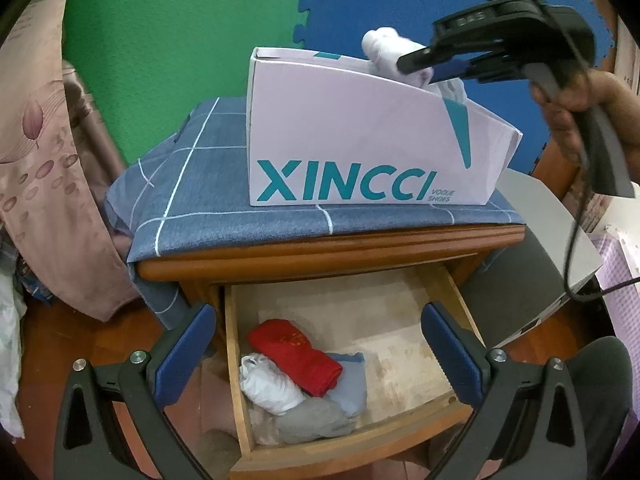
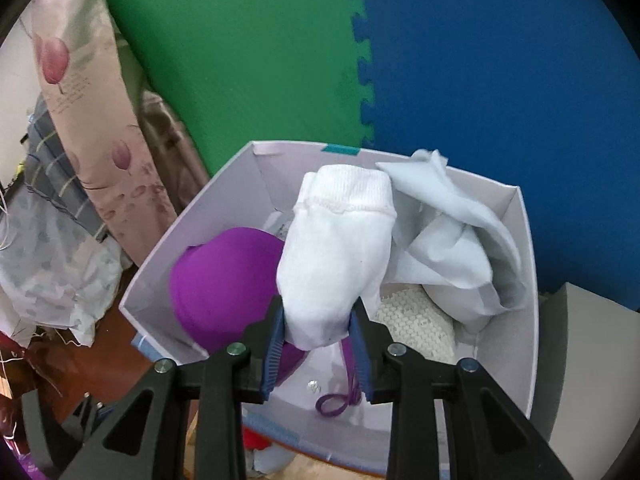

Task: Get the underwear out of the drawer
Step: 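Lower the white underwear into the box and open the right gripper, then reach the left gripper into the drawer toward the red rolled underwear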

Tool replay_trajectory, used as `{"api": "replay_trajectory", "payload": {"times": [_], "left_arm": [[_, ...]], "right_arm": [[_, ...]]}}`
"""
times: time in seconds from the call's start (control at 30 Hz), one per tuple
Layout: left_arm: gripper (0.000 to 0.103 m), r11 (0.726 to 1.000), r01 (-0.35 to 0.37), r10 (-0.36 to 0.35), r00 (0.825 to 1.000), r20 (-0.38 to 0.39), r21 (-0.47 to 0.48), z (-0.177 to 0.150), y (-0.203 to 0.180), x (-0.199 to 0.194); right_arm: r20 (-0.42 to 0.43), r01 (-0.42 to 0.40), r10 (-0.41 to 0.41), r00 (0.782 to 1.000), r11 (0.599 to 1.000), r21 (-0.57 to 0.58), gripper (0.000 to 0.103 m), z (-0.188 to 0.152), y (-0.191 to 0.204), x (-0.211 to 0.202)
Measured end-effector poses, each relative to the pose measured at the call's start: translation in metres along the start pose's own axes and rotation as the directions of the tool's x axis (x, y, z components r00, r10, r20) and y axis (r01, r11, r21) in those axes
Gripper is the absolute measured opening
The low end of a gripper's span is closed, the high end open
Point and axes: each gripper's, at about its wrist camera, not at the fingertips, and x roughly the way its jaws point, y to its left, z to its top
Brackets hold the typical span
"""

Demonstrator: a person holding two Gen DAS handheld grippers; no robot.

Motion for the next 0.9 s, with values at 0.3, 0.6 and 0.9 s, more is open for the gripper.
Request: {"api": "replay_trajectory", "payload": {"times": [0.3, 0.6, 0.9], "left_arm": [[0.102, 0.999, -0.005, 0.004, 0.999, -0.031, -0.033, 0.001, 0.008, 0.005], [0.102, 0.993, -0.048, 0.042, 0.998, -0.052, -0.105, 0.003, 0.032, 0.004], [0.102, 0.982, -0.015, -0.014, 0.988, -0.153, -0.187, 0.000, 0.043, 0.019]], "right_arm": [[-0.013, 0.039, -0.038, 0.999, 0.998, 0.043, 0.037, 0.008, 0.000, 0.032], [0.334, -0.142, 0.098, 0.937, 0.984, 0.112, 0.043, -0.027, -0.016, -0.049], [0.308, -0.211, 0.171, 0.936, 0.972, 0.101, 0.043, -0.196, -0.040, -0.077]]}}
